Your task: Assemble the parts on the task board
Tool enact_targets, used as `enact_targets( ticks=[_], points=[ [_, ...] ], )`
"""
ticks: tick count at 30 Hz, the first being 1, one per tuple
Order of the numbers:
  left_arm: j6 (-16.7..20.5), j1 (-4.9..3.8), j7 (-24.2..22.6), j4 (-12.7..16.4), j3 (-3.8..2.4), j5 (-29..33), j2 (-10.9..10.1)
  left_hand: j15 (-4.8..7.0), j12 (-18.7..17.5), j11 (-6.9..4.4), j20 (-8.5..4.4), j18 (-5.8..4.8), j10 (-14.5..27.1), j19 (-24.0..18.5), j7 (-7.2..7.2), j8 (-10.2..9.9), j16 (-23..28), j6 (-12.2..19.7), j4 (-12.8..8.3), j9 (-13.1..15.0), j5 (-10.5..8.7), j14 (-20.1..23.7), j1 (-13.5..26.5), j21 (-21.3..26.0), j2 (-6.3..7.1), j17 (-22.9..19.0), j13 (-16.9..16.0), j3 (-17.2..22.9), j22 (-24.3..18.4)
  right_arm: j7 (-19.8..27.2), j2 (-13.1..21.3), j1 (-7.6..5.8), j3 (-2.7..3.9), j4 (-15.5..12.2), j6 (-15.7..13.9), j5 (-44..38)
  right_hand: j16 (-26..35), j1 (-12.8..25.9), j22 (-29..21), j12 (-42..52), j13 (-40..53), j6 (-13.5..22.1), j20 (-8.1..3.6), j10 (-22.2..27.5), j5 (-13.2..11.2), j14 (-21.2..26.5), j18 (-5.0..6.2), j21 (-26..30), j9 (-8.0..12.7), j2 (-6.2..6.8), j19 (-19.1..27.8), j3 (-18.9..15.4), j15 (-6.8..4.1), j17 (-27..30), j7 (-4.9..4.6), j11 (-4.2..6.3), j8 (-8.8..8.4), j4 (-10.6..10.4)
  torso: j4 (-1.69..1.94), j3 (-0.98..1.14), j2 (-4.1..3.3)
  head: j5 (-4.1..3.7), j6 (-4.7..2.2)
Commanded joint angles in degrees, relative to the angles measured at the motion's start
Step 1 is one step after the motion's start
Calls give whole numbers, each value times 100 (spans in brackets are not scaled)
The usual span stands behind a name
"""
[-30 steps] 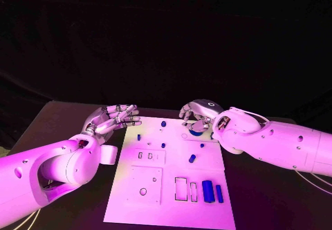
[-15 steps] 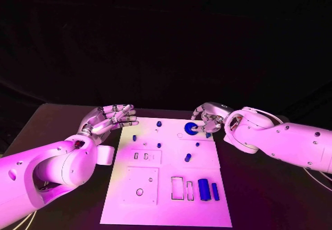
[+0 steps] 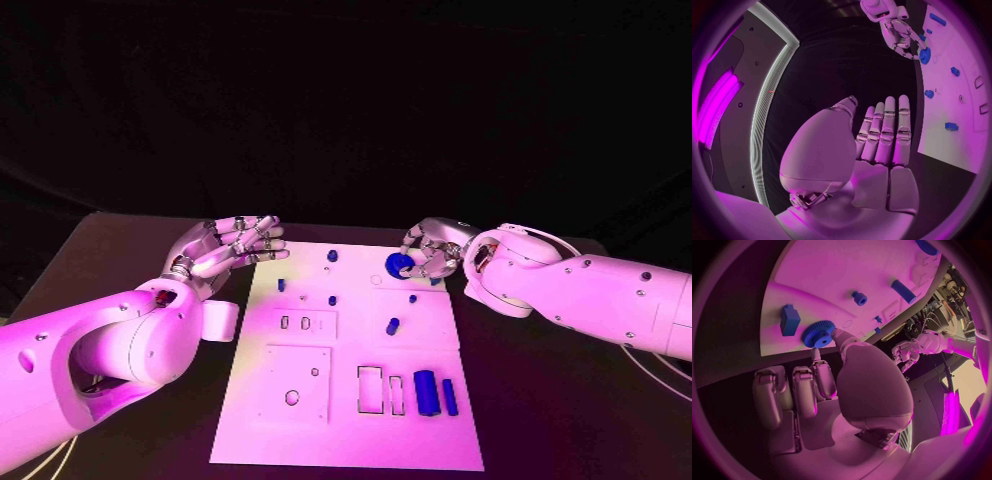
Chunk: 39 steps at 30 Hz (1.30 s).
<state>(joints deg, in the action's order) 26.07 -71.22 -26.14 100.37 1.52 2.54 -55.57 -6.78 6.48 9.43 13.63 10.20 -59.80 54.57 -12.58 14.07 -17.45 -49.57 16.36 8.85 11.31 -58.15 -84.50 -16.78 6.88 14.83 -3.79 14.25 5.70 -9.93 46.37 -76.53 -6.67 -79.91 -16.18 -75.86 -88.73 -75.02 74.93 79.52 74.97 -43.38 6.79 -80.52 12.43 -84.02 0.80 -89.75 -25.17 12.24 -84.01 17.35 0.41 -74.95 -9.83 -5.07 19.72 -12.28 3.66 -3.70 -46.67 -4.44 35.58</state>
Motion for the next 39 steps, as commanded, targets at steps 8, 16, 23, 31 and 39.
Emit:
enact_targets(
  ticks=[8,16,23,31,39],
  points=[
    [-130,-15,-11,-1,-4,14,7,-33,-37,35,-9,35,3,27,-32,-22,34,14,2,-6,-27,-11,45,26,13,5,5,26,-6,-97,-40,13,-2,-4,194,-20,-38,-84,1507,69,439,15,32,-71,47,-537,-80,-25,-19,-29,-599,-40,56,-1214,-5,0,50,-28,-1,-6,5,5,30],
    [-141,-15,0,-8,-4,14,9,-32,-42,33,-8,36,-3,27,-29,-23,39,11,0,-7,-26,-9,40,30,13,9,3,34,-9,-132,-64,15,-2,74,217,-120,-47,-197,1507,160,531,-60,36,-129,70,-540,-80,-25,-47,-96,-599,27,54,-1236,5,8,117,-33,2,-11,9,-8,39],
    [-149,-15,5,-17,-4,14,15,-32,-42,33,-8,36,-3,27,-29,-23,39,11,0,-7,-26,-9,40,30,13,9,3,34,-9,-153,-100,30,-2,96,215,-369,-57,-347,1507,239,613,-192,27,-186,116,-546,-80,-25,-58,-150,-599,190,41,-1263,23,26,176,16,3,-8,1,-7,53],
    [-160,-15,12,-22,-4,14,16,-32,-42,33,-8,36,-3,27,-29,-23,39,11,0,-7,-26,-9,40,30,13,9,3,34,-9,-186,-132,57,-3,32,178,-604,-61,-351,1507,309,686,-308,15,-249,64,-548,-80,-25,-55,-132,-599,260,25,-1275,49,47,206,10,-1,-9,6,-10,65],
    [-175,-15,22,-25,-4,14,16,-32,-50,33,-6,36,-6,28,-30,-26,45,10,2,-7,-27,-7,42,35,11,15,3,42,-14,-264,-129,74,-5,-33,189,-838,-61,-308,1507,309,686,-318,10,-248,26,-548,-80,-25,-45,-91,-599,259,20,-1274,52,49,195,-17,-1,-11,8,-19,81]
  ],
)
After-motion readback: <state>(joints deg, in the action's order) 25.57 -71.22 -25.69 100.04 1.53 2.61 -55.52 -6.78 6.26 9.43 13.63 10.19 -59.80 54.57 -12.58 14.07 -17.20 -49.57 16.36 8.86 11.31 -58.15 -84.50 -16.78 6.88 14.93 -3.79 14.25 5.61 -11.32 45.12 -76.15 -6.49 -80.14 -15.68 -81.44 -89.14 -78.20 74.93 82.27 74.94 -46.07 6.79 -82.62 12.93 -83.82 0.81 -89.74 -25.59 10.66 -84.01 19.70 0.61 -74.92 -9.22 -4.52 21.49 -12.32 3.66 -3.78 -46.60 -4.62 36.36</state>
